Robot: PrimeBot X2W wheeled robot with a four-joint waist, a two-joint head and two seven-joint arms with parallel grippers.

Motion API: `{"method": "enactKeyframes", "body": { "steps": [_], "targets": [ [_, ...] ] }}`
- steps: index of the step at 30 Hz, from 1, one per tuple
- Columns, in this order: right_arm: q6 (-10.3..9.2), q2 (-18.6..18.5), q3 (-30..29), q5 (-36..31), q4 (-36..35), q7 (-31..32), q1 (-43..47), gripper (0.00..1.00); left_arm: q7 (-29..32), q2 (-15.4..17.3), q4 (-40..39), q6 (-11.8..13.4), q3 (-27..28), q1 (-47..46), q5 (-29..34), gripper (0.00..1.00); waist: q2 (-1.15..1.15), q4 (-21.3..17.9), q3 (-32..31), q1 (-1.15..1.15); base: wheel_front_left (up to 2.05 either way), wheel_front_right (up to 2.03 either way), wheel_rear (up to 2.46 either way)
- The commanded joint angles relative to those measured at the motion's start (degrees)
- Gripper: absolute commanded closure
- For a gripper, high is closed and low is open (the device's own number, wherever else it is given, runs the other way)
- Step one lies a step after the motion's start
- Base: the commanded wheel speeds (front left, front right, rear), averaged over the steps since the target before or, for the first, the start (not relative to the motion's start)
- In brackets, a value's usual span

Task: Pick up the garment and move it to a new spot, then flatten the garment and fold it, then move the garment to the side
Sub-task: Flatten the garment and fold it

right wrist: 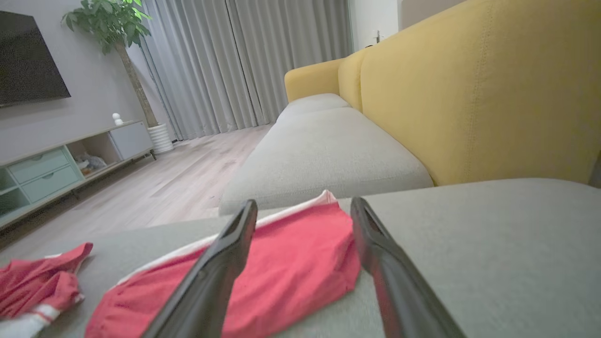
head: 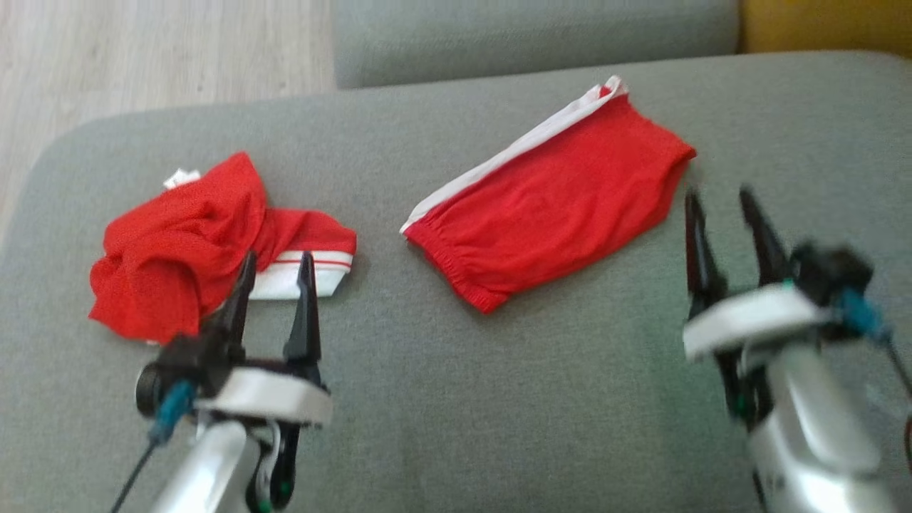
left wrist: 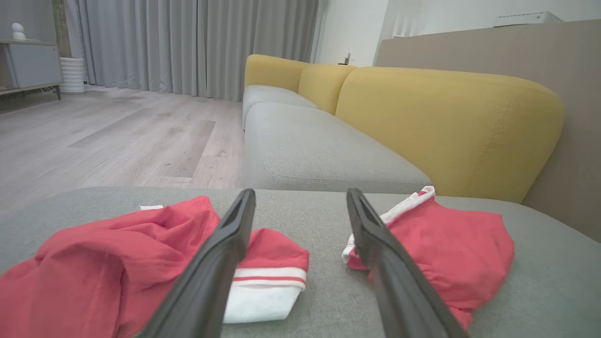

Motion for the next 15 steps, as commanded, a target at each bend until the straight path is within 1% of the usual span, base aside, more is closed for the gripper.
{"method": "enactKeyframes", "body": {
  "steps": [1, 2, 5, 8, 12, 15],
  "targets": [
    [-0.05, 1.1, 0.2, -1.2, -3.6, -0.4, 1.2, 0.00, -0.4, 0.6, -3.0, -0.6, 4.1, -0.4, 2.2, 0.00, 0.00, -0.6, -0.9, 0.01, 0.00, 0.00, 0.00],
    [-0.05, 1.1, 0.2, -1.2, -3.6, -0.4, 1.2, 0.00, -0.4, 0.6, -3.0, -0.6, 4.1, -0.4, 2.2, 0.00, 0.00, -0.6, -0.9, 0.01, 0.00, 0.00, 0.00],
    [-0.05, 2.1, -1.1, -1.3, -6.1, -0.4, 6.1, 0.00, -0.4, -0.6, -3.9, -1.9, 6.6, 3.4, 4.7, 0.00, 0.00, -0.7, -1.2, 0.01, 0.00, 0.00, 0.00],
    [-0.05, 2.4, -1.6, -1.8, -7.3, -0.4, 8.8, 0.00, -0.4, -2.2, -4.1, -3.5, 8.6, 5.4, 6.4, 0.00, 0.00, -0.5, -1.2, 0.01, 0.00, 0.00, 0.00],
    [-0.05, 2.6, -2.2, -2.4, -8.9, 0.1, 9.1, 0.00, -0.4, -3.9, -3.8, -5.4, 10.1, 5.6, 8.4, 0.00, 0.00, 0.1, 0.1, 0.01, 0.00, 0.00, 0.00],
    [-0.05, 2.6, -1.7, -3.6, -9.9, 1.7, 7.7, 0.00, -0.4, -4.9, -3.4, -6.9, 10.2, 4.4, 9.9, 0.00, 0.00, 0.7, 2.1, 0.01, 0.00, 0.00, 0.00]
  ]
}}
